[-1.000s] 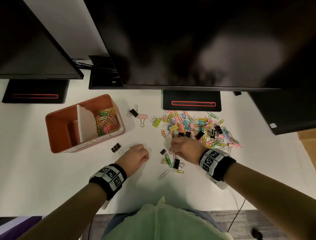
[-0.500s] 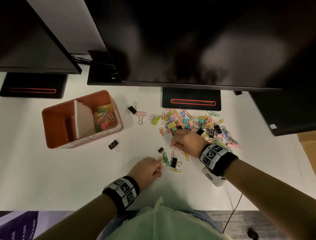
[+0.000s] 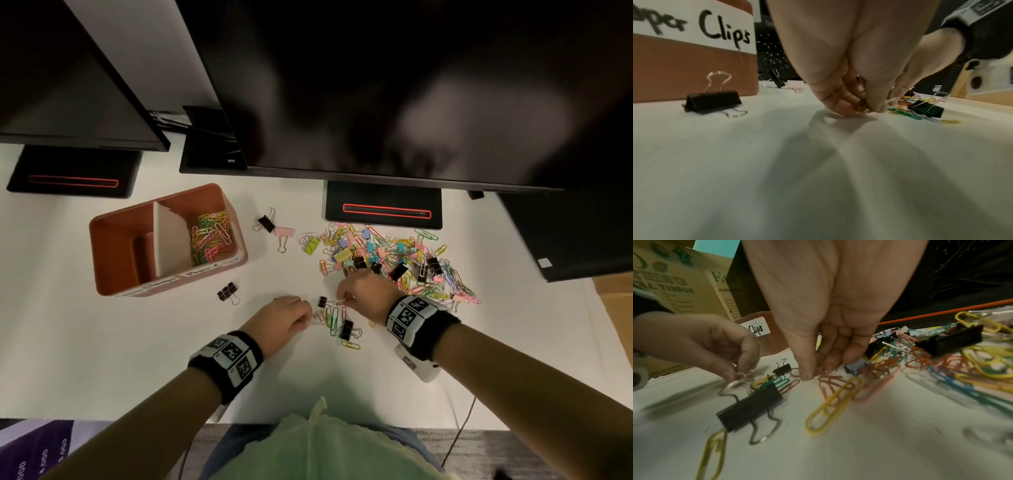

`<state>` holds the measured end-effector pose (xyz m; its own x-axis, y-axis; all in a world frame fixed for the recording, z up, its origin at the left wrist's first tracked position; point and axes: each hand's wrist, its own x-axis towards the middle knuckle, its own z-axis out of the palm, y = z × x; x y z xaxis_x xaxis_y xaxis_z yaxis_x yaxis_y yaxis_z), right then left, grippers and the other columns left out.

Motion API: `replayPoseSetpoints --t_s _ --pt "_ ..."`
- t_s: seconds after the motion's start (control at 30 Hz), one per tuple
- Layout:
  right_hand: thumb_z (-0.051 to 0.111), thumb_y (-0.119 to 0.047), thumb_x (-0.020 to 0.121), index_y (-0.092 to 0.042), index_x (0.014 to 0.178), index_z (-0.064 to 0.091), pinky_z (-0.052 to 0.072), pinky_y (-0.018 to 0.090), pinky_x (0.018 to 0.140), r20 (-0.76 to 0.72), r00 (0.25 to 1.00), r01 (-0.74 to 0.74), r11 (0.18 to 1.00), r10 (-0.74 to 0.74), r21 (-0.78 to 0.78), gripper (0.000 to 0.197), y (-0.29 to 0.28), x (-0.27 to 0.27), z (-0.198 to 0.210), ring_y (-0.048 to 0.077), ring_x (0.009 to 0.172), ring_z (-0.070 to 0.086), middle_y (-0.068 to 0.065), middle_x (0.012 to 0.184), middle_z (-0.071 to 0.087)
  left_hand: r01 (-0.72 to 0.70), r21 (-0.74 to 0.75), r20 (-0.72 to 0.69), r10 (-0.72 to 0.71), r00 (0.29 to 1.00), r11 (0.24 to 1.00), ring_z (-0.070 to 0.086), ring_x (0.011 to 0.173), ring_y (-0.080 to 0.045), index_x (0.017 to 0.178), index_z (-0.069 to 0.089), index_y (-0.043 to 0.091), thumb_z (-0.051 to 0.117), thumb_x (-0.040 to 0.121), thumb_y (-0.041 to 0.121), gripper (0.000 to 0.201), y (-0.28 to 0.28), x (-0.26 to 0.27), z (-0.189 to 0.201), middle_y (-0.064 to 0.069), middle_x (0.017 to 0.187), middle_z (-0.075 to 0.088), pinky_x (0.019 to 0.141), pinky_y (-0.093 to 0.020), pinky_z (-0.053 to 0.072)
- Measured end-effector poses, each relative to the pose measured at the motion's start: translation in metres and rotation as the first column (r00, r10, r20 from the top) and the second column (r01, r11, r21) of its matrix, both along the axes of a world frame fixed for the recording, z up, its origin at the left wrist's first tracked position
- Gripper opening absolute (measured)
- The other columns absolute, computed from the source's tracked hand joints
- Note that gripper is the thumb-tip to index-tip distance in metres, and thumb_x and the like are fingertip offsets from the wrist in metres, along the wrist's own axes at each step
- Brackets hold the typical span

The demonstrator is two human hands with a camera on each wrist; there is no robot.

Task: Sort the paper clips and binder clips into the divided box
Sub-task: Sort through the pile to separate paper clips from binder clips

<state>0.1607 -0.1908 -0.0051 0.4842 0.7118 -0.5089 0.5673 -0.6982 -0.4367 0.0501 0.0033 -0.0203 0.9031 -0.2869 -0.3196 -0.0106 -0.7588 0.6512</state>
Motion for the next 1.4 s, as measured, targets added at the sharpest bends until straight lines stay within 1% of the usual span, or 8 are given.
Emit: replayPoseSetpoints --t_s 0.17,0.3,0.53,0.8,0.9,1.07,1.2,1.4 --pt "0.052 -0.012 0.091 -0.013 0.103 0.067 0.048 0.031 0.084 -0.071 0.996 -0.054 0.998 0.056 0.023 0.019 -0.005 0.003 0.002 0.024 0.100 0.057 0.006 0.111 0.056 0.191 0.011 -0.098 -0.189 0.977 0.981 0.050 0.105 -0.020 0.126 0.052 0.019 0.052 0.091 0.021 0.036 -0.012 -0.008 0.004 -0.006 0.113 0.059 0.092 -0.028 0.038" --pt "0.055 -0.012 0.090 -0.014 0.100 0.068 0.049 0.033 0.085 -0.095 0.986 -0.131 0.988 0.139 0.082 0.016 -0.012 0.002 0.004 0.021 0.096 0.057 0.005 0.105 0.060 0.005 0.038 -0.113 0.000 0.994 0.999 0.047 0.089 -0.014 0.136 0.042 0.019 0.053 0.091 0.019 0.047 -0.013 -0.003 0.004 -0.004 0.104 0.056 0.089 -0.026 0.041" --pt "0.052 -0.017 0.092 -0.014 0.105 0.068 0.050 0.035 0.082 -0.071 0.977 -0.196 0.979 0.199 0.048 0.020 -0.009 -0.003 0.000 0.026 0.096 0.057 0.009 0.104 0.056 -0.158 -0.002 -0.071 0.158 0.985 0.987 0.047 0.079 -0.011 0.126 0.051 0.016 0.060 0.087 0.020 0.040 -0.006 0.003 0.004 0.007 0.085 0.051 0.076 -0.021 0.038" --pt "0.057 -0.015 0.089 -0.011 0.096 0.068 0.049 0.039 0.085 0.019 0.990 -0.142 0.982 0.141 0.123 0.013 -0.017 0.000 -0.009 0.024 0.095 0.056 0.007 0.098 0.064 0.096 0.066 -0.099 -0.089 0.991 0.993 0.052 0.101 -0.022 0.127 0.052 0.018 0.055 0.090 0.019 0.037 -0.034 0.022 -0.005 -0.008 0.110 0.055 0.087 -0.028 0.039" --pt "0.055 -0.017 0.090 -0.015 0.099 0.065 0.048 0.037 0.086 -0.005 0.995 -0.103 0.990 0.104 0.096 0.013 -0.018 0.002 -0.008 0.021 0.095 0.055 0.005 0.096 0.065 0.022 0.048 -0.086 -0.017 0.996 0.999 0.053 0.097 -0.023 0.116 0.057 0.012 0.058 0.087 0.019 0.030 -0.030 0.027 -0.007 -0.008 0.109 0.052 0.088 -0.029 0.042" --pt "0.051 -0.018 0.093 -0.014 0.106 0.064 0.045 0.034 0.091 -0.005 0.991 -0.136 0.990 0.136 0.039 0.020 -0.016 0.003 -0.006 0.022 0.105 0.053 0.006 0.108 0.063 -0.142 -0.024 -0.032 0.141 0.990 0.990 0.047 0.084 -0.011 0.101 0.064 0.008 0.066 0.082 0.017 0.021 -0.024 0.017 -0.013 -0.002 0.105 0.046 0.080 -0.015 0.035" --pt "0.052 -0.019 0.093 -0.014 0.108 0.063 0.046 0.036 0.090 -0.011 0.995 -0.102 0.990 0.103 0.095 0.020 -0.014 0.000 -0.006 0.022 0.101 0.054 0.006 0.105 0.063 -0.185 -0.006 0.003 0.185 0.983 0.983 0.054 0.084 -0.019 0.094 0.066 0.008 0.064 0.083 0.016 0.013 -0.021 0.014 -0.013 -0.006 0.095 0.056 0.078 -0.027 0.044" --pt "0.056 -0.017 0.091 -0.012 0.116 0.060 0.045 0.038 0.092 -0.021 0.998 -0.059 0.988 0.063 0.143 0.026 0.003 0.007 -0.003 0.024 0.102 0.055 0.009 0.104 0.064 -0.225 -0.007 0.002 0.225 0.974 0.974 0.052 0.079 -0.017 0.095 0.062 0.010 0.065 0.082 0.013 0.014 -0.017 0.015 -0.013 -0.002 0.087 0.056 0.075 -0.028 0.045"
